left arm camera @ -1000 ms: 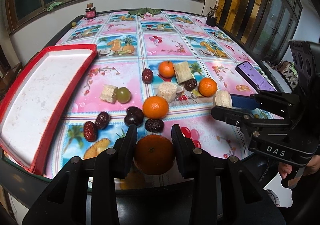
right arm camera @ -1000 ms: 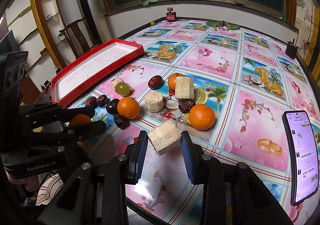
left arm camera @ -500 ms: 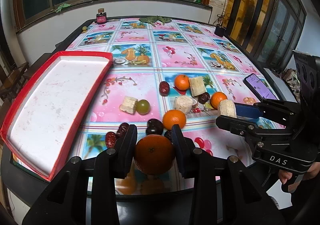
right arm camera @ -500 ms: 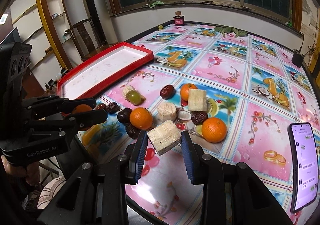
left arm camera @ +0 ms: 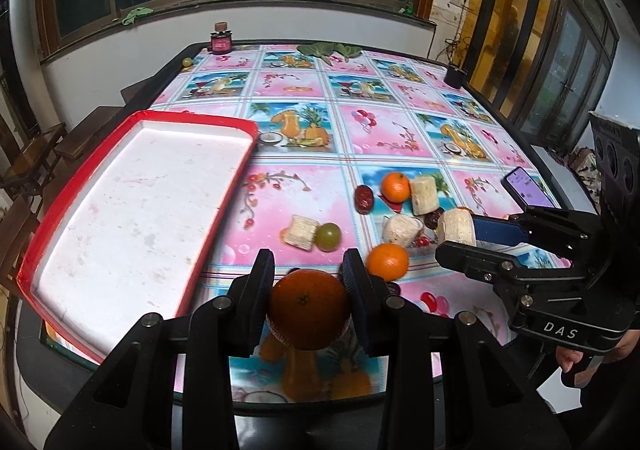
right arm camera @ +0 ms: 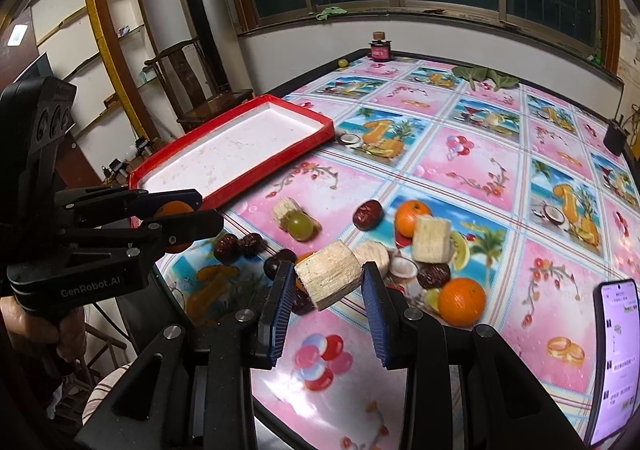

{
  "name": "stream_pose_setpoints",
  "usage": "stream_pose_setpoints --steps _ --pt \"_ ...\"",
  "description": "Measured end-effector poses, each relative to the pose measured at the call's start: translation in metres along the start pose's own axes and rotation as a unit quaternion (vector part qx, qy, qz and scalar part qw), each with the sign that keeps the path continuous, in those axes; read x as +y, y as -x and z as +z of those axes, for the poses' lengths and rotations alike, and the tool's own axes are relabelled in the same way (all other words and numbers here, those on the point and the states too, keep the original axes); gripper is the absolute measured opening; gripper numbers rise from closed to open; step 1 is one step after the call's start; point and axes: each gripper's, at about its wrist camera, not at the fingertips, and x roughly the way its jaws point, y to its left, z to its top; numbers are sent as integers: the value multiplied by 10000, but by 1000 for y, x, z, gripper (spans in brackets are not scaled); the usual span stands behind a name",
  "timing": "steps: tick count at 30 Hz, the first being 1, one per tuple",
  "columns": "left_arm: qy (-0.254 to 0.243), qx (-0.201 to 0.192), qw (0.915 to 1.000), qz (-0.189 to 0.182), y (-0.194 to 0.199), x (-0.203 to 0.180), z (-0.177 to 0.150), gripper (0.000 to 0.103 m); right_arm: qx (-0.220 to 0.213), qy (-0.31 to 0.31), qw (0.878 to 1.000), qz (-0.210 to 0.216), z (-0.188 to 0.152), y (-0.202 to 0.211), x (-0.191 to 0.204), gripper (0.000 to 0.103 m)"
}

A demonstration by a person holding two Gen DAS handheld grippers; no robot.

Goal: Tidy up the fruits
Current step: 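Carry the orange and white cube with both tools over the red-rimmed tray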

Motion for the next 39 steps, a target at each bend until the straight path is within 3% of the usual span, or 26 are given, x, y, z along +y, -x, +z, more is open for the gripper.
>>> stream_pose_setpoints --steps 16,39 --pt "299 -159 9994 -6 10 53 23 34 38 195 9996 221 39 -24 28 35" --pt "976 7 9951 124 -3 137 28 34 271 308 9960 790 114 -89 70 35"
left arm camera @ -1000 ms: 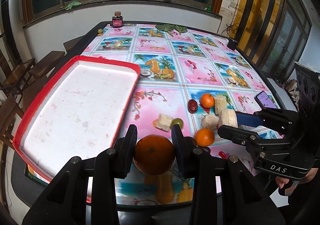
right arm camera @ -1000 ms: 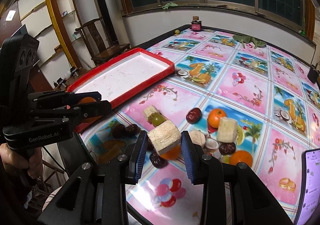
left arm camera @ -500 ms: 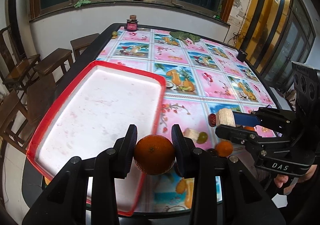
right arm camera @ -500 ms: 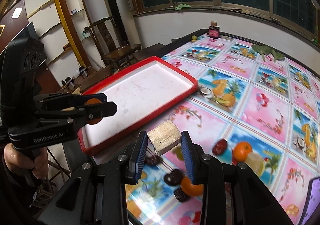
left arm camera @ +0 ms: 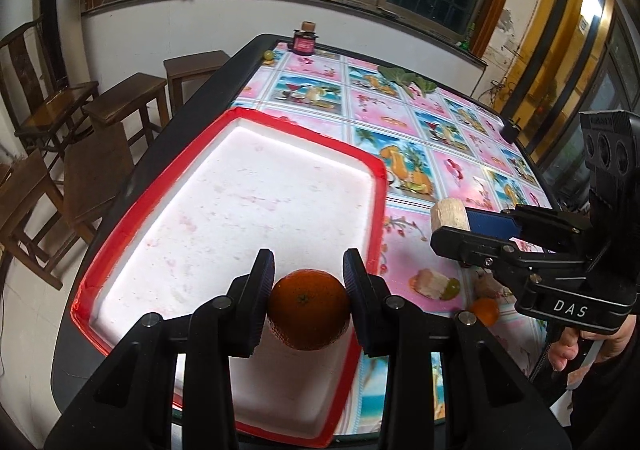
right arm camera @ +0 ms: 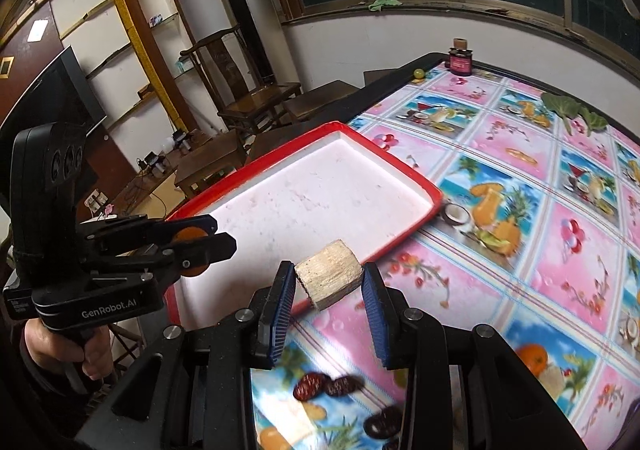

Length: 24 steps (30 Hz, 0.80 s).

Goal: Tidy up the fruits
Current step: 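Carry the orange and white cube with both tools over the red-rimmed tray, then open the left tool to drop the orange while the right tool releases the cube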

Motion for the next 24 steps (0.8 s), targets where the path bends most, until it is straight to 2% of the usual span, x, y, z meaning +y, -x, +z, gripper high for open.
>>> stream_pose_setpoints --steps 15,24 --pt "345 175 9991 179 -24 28 4 34 284 95 9989 352 40 -60 3 35" --pt "558 323 9976 271 -36 45 2 34 381 143 9971 636 51 -87 2 35"
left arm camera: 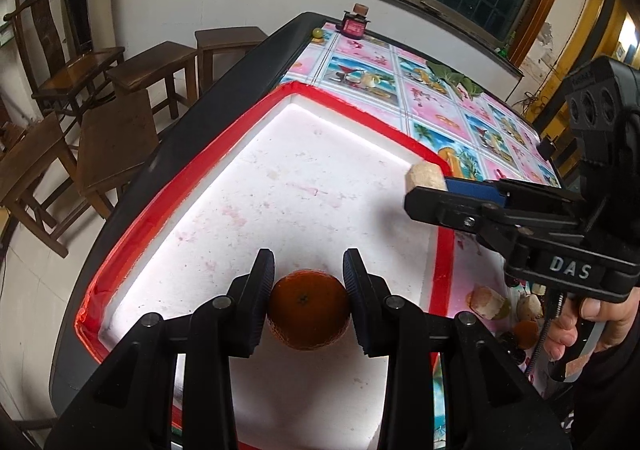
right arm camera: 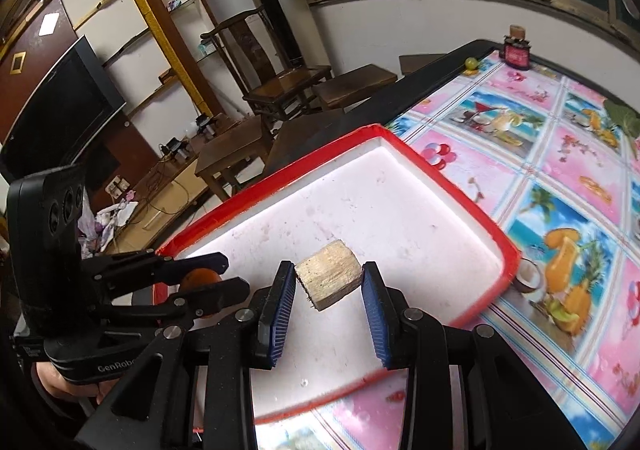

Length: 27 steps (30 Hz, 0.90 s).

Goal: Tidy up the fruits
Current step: 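Open the left tool to drop the orange while the right tool releases the cube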

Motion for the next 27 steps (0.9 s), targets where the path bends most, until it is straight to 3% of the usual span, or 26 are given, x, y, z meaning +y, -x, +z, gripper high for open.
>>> stream_pose_setpoints --steps 10,22,24,27 --pt "-12 248 9997 -74 -19 -2 -7 34 355 -91 9980 -511 -9 -41 -19 35" --pt "-30 246 9997 -35 -24 -3 -11 35 374 19 9973 -634 -17 -49 -21 38" --pt "6 241 9997 -64 -23 -3 -10 49 352 -49 9976 -601 -17 -48 -22 41" --pt "-9 132 9999 23 -18 -4 -11 58 254 -106 9983 -513 -17 -42 -21 58"
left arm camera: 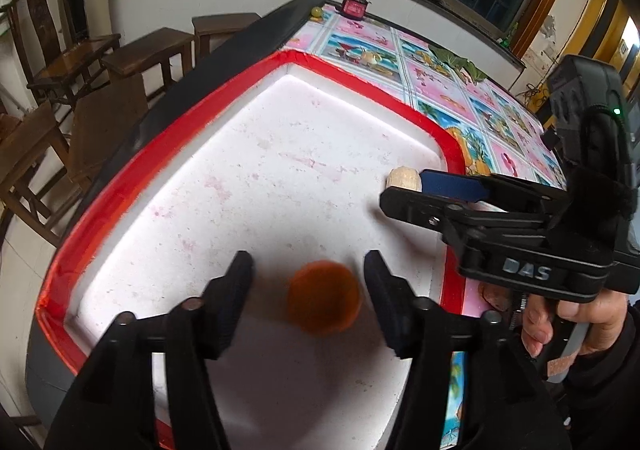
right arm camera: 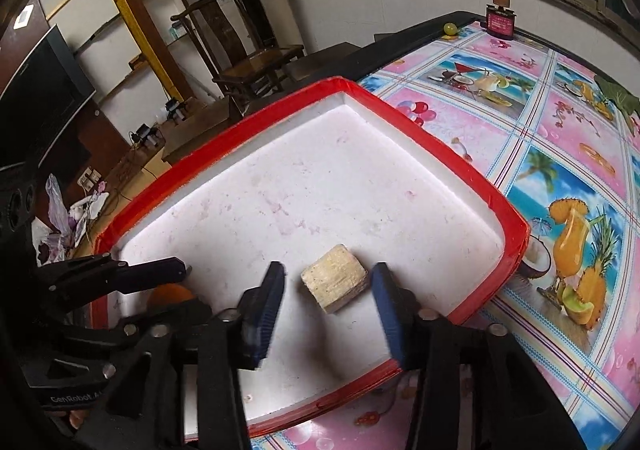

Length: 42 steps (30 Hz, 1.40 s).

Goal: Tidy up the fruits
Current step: 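Open the left tool to drop the orange while the right tool releases the cube, then move both tools back from the tray to the fruit on the tablecloth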

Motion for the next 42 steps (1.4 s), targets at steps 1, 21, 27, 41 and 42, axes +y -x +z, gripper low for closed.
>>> stream_pose_setpoints --steps 1,21,27,41,42 --pt "-16 -15 10000 26 1 0 0 59 -57 -6 10000 25 0 4 1 62" --pt "-201 -387 9990 128 39 -30 -8 76 -1005 114 9949 -9 -34 117 15 81" --pt "-259 -379 9989 59 47 -44 -15 80 -1166 140 9930 -93 -53 147 16 86" --pt "-442 -250 9983 -284 57 -79 -33 84 -1284 43 9915 -212 -101 194 6 90" --pt "-459 -230 9982 -307 56 -82 -34 84 -1278 -1 9916 -220 -105 196 4 91"
